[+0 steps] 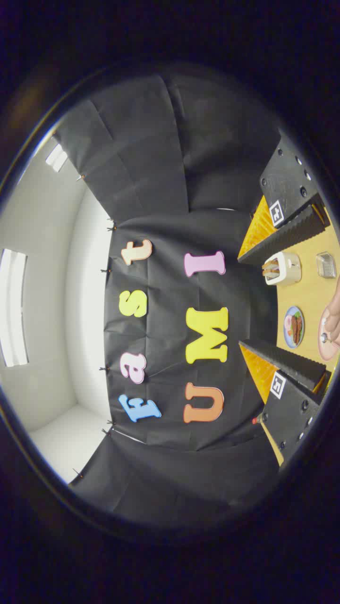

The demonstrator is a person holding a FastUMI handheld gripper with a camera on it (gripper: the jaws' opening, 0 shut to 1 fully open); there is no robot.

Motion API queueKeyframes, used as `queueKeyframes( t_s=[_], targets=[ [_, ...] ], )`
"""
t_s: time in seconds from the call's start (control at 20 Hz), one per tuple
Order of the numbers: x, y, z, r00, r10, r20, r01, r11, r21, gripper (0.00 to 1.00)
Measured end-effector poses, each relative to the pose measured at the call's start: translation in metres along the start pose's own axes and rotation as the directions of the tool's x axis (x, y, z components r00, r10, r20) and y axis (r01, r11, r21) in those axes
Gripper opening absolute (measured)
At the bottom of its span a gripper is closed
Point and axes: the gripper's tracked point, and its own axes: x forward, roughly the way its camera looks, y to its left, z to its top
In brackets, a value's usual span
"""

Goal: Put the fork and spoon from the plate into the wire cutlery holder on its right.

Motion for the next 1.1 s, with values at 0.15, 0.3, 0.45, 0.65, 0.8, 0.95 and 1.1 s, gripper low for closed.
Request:
queueKeyframes(
  t_s=[0.15, 0.3, 0.45, 0.65, 0.8, 0.95, 1.1],
  targets=[
    [-0.001, 0.000, 0.006, 1.000, -0.004, -0.008, 0.004, 1.000, -0.018, 0.95],
    [0.000, 0.001, 0.005, 1.000, 0.003, -0.019, -0.003, 1.000, -0.017, 0.95],
    [0.005, 0.000, 0.003, 1.000, 0.007, -0.026, -0.008, 1.000, -0.018, 0.95],
    [0.017, 0.000, -0.001, 0.999, 0.021, -0.040, -0.021, 1.000, -0.009, 0.96],
    [0.026, 0.001, -0.013, 0.998, 0.027, -0.060, -0.028, 1.000, -0.008, 0.96],
    [0.035, 0.003, -0.035, 0.993, 0.033, -0.113, -0.036, 0.999, -0.022, 0.96],
    [0.046, 0.012, -0.072, 0.980, 0.056, -0.193, -0.064, 0.997, -0.034, 0.96]
  ],
)
